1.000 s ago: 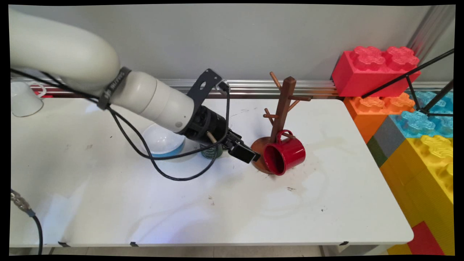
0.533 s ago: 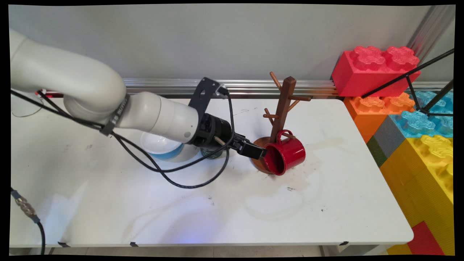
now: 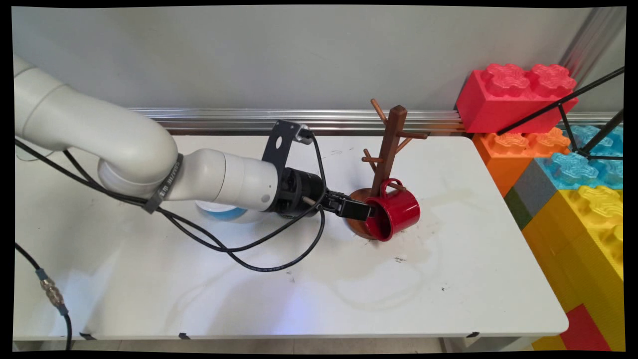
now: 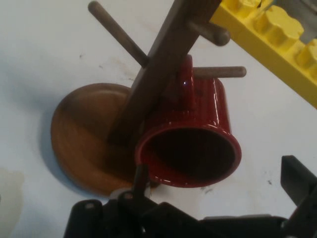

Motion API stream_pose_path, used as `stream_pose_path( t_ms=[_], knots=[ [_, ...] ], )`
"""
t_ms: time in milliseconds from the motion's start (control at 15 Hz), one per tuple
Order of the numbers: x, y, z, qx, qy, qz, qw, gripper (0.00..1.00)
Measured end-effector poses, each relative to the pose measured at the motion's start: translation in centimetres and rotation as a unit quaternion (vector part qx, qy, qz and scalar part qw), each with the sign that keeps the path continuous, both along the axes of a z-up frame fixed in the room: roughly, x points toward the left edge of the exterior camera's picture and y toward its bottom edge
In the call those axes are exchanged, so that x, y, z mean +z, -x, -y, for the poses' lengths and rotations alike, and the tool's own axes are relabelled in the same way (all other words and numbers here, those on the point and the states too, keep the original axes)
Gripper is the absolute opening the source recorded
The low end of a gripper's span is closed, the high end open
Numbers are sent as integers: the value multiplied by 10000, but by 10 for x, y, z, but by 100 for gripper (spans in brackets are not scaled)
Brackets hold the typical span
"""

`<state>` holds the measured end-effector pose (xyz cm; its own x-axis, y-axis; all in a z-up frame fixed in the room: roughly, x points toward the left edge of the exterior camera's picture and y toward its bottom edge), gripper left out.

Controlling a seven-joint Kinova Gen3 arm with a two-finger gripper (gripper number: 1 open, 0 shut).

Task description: Pick up the red mug from the rack

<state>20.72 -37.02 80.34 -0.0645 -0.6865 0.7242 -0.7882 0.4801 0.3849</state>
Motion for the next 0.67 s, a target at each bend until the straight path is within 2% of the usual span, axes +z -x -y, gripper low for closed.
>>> stream_pose_path(
  t_ms=[667],
  knots=[
    [-13,5,-9,183,-66,-296,9994,100]
  ],
)
